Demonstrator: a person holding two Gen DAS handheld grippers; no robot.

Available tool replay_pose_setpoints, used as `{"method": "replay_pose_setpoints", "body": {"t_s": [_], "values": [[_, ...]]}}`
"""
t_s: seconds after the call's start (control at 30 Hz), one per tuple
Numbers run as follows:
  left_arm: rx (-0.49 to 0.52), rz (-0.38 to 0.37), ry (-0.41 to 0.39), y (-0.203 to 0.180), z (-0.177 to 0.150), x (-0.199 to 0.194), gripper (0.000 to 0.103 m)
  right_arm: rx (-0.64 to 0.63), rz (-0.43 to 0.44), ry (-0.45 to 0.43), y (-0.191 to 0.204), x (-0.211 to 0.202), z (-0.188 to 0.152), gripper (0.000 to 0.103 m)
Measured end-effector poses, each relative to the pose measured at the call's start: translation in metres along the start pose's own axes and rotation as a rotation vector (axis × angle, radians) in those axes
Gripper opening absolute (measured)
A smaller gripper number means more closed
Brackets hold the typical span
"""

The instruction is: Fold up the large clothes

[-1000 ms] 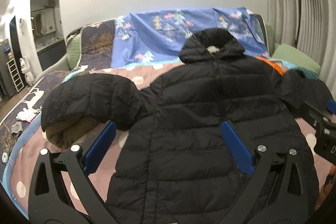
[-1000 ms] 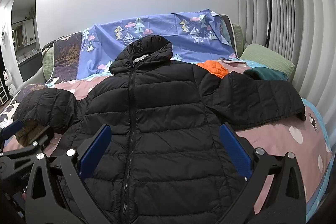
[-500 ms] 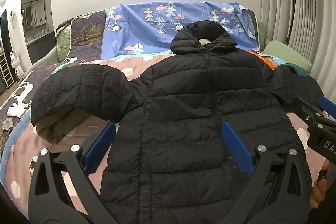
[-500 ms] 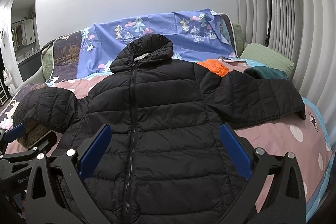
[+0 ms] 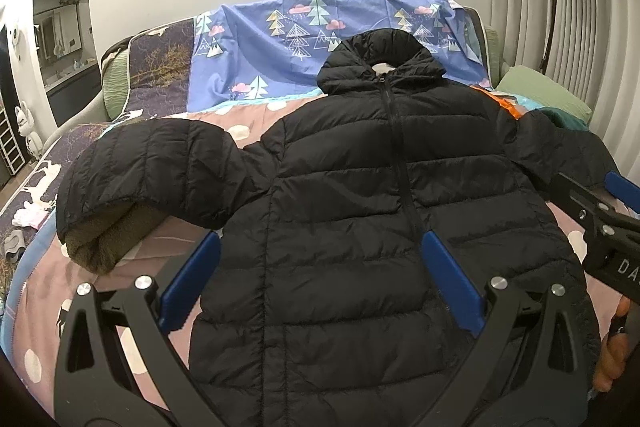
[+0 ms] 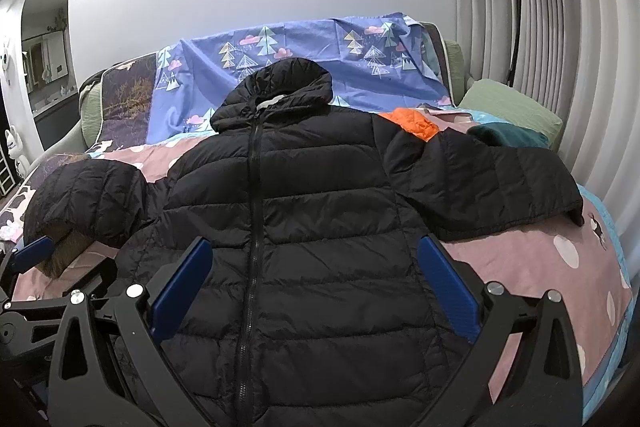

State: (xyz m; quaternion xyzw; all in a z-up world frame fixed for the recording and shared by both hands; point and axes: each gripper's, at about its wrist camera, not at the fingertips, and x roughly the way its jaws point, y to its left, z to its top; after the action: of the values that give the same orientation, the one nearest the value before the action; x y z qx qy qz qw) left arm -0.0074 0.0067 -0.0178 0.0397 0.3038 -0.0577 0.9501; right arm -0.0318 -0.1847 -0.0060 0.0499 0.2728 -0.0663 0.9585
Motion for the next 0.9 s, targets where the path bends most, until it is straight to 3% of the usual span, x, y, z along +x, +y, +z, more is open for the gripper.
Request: {"method": "replay_pose_setpoints", "body": {"t_s": [0.17, 0.5, 0.7, 0.9], "values": [[0.000, 0.004, 0.008, 0.000, -0.001, 0.001, 0.101, -0.009, 0.000, 0.022, 0.001, 0.004, -0.004, 0.102], [-0.008, 0.012, 0.083, 0.004, -0.016, 0.019, 0.101, 0.005, -0.036, 0.188, -0.008, 0.034, -0.033, 0.102], [-0.017, -0.045, 0.113, 0.000, -0.022, 0.023, 0.101, 0.034, -0.094, 0.191, -0.023, 0.034, -0.037, 0.102], [0.010, -0.027, 0.146, -0.013, -0.025, 0.030, 0.101, 0.024, -0.144, 0.178, -0.031, 0.033, -0.035, 0.102]]}}
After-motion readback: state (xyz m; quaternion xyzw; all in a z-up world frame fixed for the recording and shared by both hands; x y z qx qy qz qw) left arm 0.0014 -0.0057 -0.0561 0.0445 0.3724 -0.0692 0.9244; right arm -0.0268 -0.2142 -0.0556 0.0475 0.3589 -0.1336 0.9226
